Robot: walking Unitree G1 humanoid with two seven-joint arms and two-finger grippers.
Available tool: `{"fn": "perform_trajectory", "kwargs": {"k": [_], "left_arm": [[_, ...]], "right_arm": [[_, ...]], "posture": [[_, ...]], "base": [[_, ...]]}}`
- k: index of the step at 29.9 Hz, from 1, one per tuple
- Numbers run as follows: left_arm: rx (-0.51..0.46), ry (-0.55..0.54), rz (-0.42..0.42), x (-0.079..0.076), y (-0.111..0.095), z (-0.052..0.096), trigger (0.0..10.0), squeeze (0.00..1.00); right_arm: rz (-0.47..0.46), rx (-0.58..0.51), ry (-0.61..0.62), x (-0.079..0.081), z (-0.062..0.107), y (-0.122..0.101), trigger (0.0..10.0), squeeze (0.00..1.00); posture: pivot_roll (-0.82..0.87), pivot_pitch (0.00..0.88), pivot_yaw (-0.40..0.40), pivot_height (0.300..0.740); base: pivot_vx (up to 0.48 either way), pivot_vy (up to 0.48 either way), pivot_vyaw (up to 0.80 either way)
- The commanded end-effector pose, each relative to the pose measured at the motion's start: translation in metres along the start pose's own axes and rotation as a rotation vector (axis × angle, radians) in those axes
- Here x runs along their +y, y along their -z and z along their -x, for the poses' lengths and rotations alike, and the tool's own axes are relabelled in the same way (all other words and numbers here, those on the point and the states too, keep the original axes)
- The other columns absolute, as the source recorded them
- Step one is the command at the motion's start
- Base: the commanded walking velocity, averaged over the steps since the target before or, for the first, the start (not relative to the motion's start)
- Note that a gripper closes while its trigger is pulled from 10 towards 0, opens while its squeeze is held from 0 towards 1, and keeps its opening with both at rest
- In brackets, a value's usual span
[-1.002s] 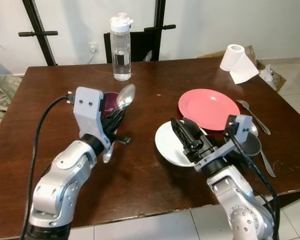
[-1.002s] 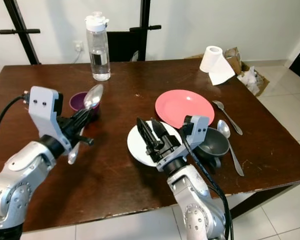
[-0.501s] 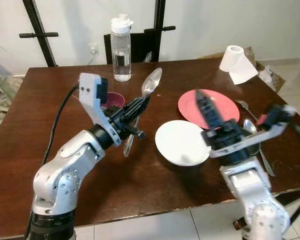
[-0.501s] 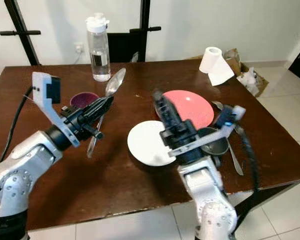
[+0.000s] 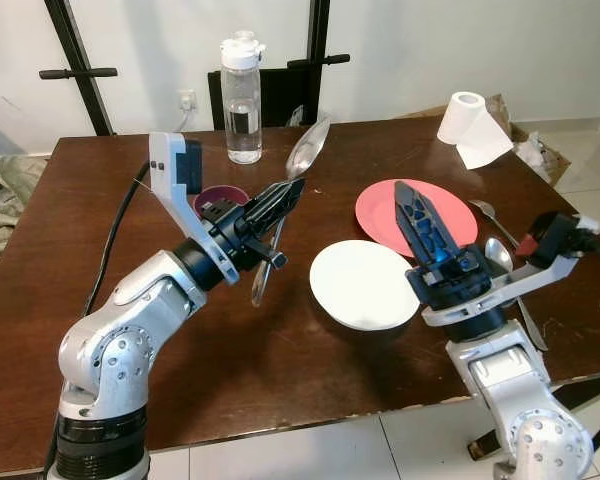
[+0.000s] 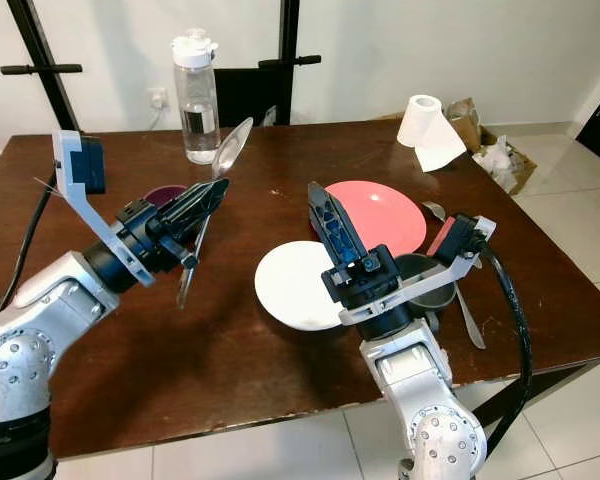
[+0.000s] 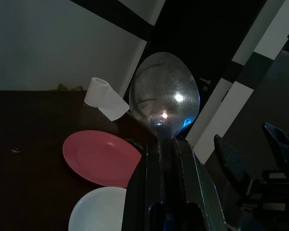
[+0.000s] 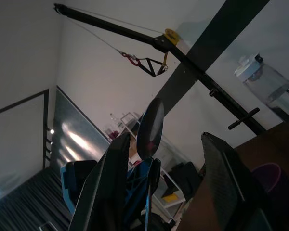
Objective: Setting the table
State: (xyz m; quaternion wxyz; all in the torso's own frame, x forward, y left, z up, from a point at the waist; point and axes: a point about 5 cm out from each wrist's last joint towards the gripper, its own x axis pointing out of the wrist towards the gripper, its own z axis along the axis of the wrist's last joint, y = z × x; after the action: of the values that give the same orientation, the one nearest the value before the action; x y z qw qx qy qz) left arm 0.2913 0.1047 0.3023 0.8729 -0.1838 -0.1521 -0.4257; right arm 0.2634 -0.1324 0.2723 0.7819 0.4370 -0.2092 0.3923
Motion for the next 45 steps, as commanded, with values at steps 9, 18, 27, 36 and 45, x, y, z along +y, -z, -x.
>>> {"fn": "perform_trajectory", "kwargs": {"k": [9,18,27,36,45], "left_arm": [[0.167,0.168,-0.110,-0.026,0.026,0.003,10.0,0.00],[0.185,0.177,-0.183,-0.028,0.027,0.000,10.0,0.00],[0.246,0.259,-0.253,-0.035,0.036,0.007,10.0,0.00],[0.238,0.230,-0.271,-0.030,0.034,0.007,10.0,0.00],[0.221,0.218,-0.267,-0.031,0.034,0.007,10.0,0.00]], "right_arm": [[0.089,0.132,-0.050,0.007,-0.004,0.012,10.0,1.00],[0.160,0.263,-0.083,0.009,-0.004,0.029,10.0,0.00],[0.220,0.263,0.054,-0.010,-0.003,0.031,0.0,0.00],[0.216,0.230,0.131,-0.020,-0.001,0.028,0.0,0.00],[0.209,0.220,0.137,-0.021,-0.001,0.029,0.0,0.00]], "posture": [[0.06,0.122,0.068,0.740],[0.06,0.128,0.063,0.740],[0.06,0.135,0.060,0.740],[0.06,0.141,0.059,0.740],[0.06,0.141,0.057,0.740]], "base": [[0.000,0.000,0.00],[0.000,0.000,0.00],[0.000,0.000,0.00],[0.000,0.000,0.00],[0.000,0.000,0.00]]}}
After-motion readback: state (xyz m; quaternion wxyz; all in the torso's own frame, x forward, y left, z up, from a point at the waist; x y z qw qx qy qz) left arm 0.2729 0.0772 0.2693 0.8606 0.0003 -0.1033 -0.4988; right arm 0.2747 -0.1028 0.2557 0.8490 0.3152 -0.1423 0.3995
